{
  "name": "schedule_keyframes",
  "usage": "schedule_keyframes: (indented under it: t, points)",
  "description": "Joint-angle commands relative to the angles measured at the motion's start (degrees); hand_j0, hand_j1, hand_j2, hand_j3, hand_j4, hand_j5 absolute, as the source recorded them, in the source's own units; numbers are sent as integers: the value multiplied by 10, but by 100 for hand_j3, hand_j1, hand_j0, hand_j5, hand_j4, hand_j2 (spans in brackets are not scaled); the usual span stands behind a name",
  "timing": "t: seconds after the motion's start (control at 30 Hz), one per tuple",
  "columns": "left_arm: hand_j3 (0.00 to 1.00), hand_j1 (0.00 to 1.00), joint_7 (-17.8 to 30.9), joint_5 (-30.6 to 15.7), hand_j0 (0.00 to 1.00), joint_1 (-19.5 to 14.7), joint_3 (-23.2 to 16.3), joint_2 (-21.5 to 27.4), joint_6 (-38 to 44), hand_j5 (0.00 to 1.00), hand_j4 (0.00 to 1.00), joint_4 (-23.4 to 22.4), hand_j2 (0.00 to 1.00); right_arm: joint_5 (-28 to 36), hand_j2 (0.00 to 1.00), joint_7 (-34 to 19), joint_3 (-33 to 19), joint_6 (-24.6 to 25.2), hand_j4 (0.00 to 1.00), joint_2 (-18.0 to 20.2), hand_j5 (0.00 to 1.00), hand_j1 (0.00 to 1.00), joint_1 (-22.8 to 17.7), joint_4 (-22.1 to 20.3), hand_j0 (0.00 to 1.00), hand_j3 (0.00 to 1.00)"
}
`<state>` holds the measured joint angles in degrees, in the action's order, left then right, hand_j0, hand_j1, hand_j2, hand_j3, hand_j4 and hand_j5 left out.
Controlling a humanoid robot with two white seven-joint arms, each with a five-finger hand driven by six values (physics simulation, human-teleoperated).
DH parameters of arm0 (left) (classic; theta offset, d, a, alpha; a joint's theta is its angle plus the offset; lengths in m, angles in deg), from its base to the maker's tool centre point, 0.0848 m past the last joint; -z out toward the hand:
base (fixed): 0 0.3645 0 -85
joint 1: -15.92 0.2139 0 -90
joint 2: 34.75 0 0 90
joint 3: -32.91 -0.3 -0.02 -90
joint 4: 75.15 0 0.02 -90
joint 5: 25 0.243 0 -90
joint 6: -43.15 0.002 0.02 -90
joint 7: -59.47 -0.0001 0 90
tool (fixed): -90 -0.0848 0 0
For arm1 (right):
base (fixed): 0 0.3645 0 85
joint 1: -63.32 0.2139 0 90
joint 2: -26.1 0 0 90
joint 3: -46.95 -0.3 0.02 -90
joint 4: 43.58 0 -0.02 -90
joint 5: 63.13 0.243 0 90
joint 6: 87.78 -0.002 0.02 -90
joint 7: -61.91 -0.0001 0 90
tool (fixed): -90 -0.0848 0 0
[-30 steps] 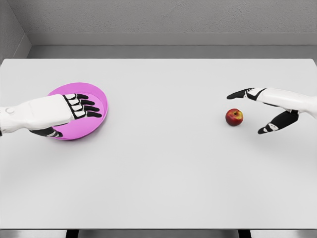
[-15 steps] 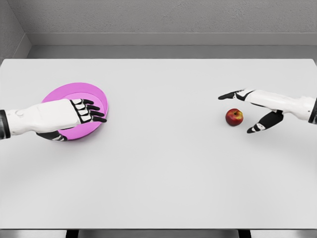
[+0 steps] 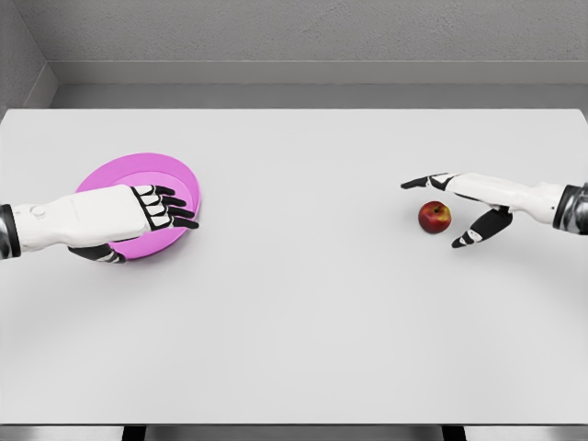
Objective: Put the apple on the plate with both arms
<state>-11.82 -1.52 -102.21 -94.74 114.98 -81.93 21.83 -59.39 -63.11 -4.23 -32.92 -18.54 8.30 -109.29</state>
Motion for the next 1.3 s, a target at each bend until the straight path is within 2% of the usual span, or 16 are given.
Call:
schedule_keyframes:
  t: [0.0,0.17,0.3,0.83,0.97,1.1,1.2,1.27]
  points:
    - [100,100,0,-3,100,0,0,0,1,100,100,0,100,0,100,0,-1,1,100,-4,100,100,1,15,100,100]
    - [100,100,0,-3,100,-1,0,1,1,100,100,0,100,-2,100,0,0,1,100,-12,100,100,9,31,100,100]
    - [100,100,0,-4,100,-1,0,2,1,100,100,0,100,-27,100,0,0,1,100,-26,100,100,18,53,100,100]
    - [100,100,0,-4,100,-1,1,2,1,100,100,0,100,-59,100,0,4,1,100,-40,100,100,25,69,100,100]
    - [100,100,0,-4,100,0,0,2,1,100,100,0,100,-59,91,0,3,1,91,-40,91,91,25,69,91,91]
    - [100,100,0,-4,100,0,0,1,1,100,100,0,100,-58,73,0,1,1,73,-40,73,73,27,69,73,73]
    - [100,100,0,-3,100,0,0,1,1,100,100,0,100,-58,55,0,1,1,55,-40,55,55,29,69,55,55]
    - [100,100,0,-4,100,0,0,1,1,100,100,0,100,-58,55,0,0,1,55,-40,55,55,30,69,55,55]
